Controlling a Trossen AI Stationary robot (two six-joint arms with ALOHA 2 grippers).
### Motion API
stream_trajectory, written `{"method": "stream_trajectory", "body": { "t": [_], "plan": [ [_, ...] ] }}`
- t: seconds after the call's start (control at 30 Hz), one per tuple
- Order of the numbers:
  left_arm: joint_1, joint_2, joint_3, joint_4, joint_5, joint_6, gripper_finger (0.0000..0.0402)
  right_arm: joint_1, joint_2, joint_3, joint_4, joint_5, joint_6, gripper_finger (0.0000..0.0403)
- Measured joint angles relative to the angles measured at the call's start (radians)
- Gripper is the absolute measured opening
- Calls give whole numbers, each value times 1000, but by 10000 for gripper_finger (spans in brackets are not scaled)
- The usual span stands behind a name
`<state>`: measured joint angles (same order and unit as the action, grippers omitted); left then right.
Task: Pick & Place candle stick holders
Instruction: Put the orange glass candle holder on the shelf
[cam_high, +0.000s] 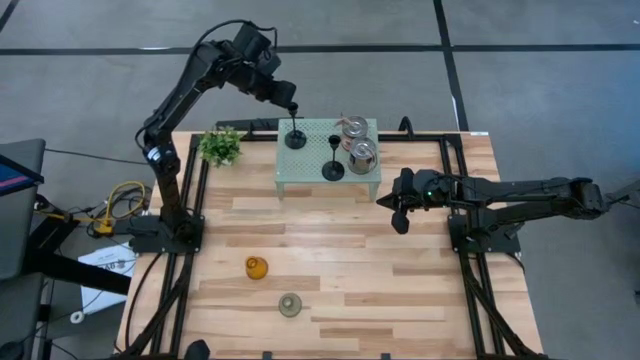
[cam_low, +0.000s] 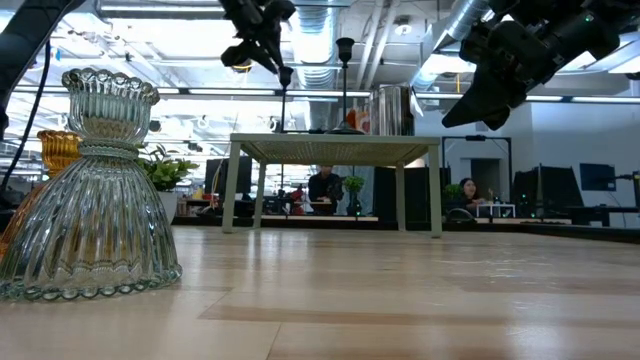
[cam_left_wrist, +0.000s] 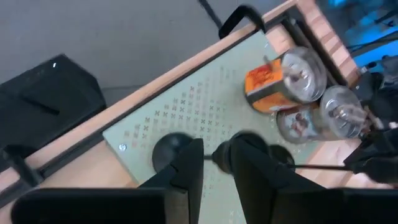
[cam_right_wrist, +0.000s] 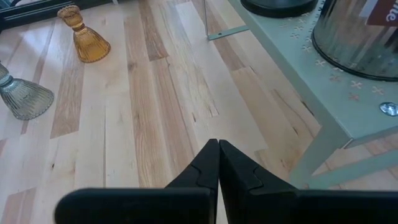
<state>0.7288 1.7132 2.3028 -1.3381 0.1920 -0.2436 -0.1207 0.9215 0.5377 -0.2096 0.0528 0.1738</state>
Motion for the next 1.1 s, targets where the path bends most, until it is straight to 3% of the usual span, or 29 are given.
{"method": "stream_trajectory", "body": {
  "t": [0.37,0.57,0.77,0.93,1.1],
  "plan": [
    [-10,-134,0,142,40,43,81,0,0,0,0,0,0,0],
    [-101,-244,0,142,59,119,80,0,0,0,0,0,0,0],
    [-258,-321,0,142,-69,208,80,1,-23,0,1,-4,-42,0],
    [-370,-342,0,142,-143,213,80,5,-96,0,6,-112,-42,0],
    [-442,-334,0,143,-147,218,80,18,-220,0,-28,-210,-42,0]
  ]
}}
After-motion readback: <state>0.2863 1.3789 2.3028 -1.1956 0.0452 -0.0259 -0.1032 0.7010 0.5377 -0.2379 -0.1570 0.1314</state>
